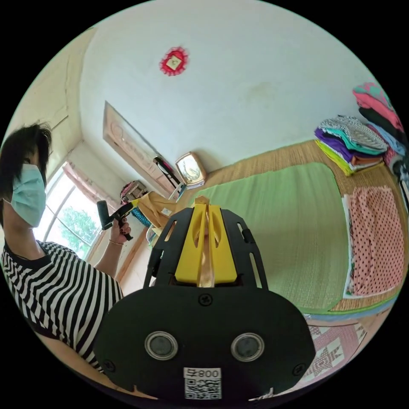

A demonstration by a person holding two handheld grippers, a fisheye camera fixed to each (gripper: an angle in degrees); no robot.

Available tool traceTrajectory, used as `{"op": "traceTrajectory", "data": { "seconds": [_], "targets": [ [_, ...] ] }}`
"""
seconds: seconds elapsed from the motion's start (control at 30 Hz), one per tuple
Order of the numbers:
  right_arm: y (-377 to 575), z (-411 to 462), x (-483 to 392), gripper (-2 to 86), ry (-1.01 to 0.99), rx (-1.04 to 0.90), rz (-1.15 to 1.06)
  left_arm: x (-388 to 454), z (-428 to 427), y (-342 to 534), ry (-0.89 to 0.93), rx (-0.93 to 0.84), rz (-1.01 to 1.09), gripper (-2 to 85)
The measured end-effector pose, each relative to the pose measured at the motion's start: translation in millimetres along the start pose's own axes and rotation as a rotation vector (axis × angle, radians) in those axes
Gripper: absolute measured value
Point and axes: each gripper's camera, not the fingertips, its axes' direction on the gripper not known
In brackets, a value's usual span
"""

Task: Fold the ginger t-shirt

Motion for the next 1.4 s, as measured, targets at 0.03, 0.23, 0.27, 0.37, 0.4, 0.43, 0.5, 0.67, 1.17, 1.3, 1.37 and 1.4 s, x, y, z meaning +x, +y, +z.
{"op": "traceTrajectory", "data": {
  "seconds": [0.03,0.23,0.27,0.37,0.4,0.43,0.5,0.67,1.17,1.3,1.37,1.4],
  "targets": [
    [-9,1,-10,0.4,-0.004,0.002,-0.033,2,-14,-1,-0.008,0.024,0.014,0.1],
    [-61,11,-46,0.4,0.012,0.026,-0.175,-2,-56,-30,-0.091,0.097,0.110,0.2],
    [-75,15,-49,0.4,0.045,0.031,-0.195,-8,-58,-41,-0.109,0.102,0.126,0.2],
    [-123,31,-48,0.4,0.124,0.045,-0.242,-34,-50,-78,-0.173,0.101,0.142,0.3],
    [-135,37,-44,0.4,0.141,0.045,-0.242,-42,-46,-87,-0.183,0.101,0.136,0.3],
    [-161,49,-36,0.4,0.161,0.044,-0.236,-59,-37,-105,-0.212,0.096,0.123,0.4],
    [-206,72,-18,0.4,0.212,0.027,-0.219,-91,-15,-133,-0.241,0.073,0.067,0.6],
    [-327,186,49,0.3,0.396,-0.186,-0.069,-194,77,-171,-0.350,-0.124,-0.141,2.8],
    [-108,330,146,7.2,0.392,-0.748,0.134,-270,107,137,-0.091,-0.571,-0.632,9.5],
    [-84,334,139,8.1,0.450,-0.757,0.180,-272,99,160,-0.078,-0.579,-0.711,9.0],
    [-79,341,141,7.6,0.507,-0.752,0.200,-279,105,162,-0.047,-0.582,-0.721,7.4],
    [-79,341,141,7.3,0.516,-0.734,0.211,-281,107,162,-0.030,-0.587,-0.725,6.9]
  ]
}}
